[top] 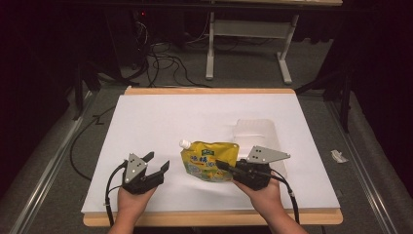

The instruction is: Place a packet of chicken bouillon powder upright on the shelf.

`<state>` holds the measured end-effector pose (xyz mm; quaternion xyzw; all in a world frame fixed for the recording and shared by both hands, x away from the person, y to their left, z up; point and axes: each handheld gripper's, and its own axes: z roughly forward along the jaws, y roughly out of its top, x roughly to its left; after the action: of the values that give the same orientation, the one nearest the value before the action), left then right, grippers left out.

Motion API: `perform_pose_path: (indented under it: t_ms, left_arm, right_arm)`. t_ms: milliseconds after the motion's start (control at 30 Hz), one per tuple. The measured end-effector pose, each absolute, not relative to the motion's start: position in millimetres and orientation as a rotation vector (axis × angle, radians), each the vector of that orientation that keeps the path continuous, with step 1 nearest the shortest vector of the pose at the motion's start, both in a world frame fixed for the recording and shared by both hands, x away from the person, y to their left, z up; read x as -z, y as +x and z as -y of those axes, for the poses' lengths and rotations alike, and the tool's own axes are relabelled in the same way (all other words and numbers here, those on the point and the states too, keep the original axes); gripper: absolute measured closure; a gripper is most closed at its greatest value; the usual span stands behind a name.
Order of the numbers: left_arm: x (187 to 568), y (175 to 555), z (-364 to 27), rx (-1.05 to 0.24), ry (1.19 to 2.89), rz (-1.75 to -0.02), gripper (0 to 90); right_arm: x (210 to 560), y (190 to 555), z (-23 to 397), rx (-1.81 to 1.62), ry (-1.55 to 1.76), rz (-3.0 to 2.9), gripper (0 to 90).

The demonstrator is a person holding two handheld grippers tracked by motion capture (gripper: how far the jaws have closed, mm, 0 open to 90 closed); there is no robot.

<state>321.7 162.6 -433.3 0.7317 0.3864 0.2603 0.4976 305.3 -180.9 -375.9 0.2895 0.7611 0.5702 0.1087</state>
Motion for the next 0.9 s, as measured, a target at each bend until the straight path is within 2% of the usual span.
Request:
perform_pose_path:
  t_ms: [333, 900]
  left_arm:
    - [434, 322, -163, -0.617, 1.765, -0.94, 36.2]
    - [433, 323, -163, -0.612, 1.771, -0.92, 35.2]
  right_arm:
    - [352, 305, 202, -1.738, 0.822, -2.142, 90.0]
    - [339, 306, 239, -1.721, 0.891, -2.046, 90.0]
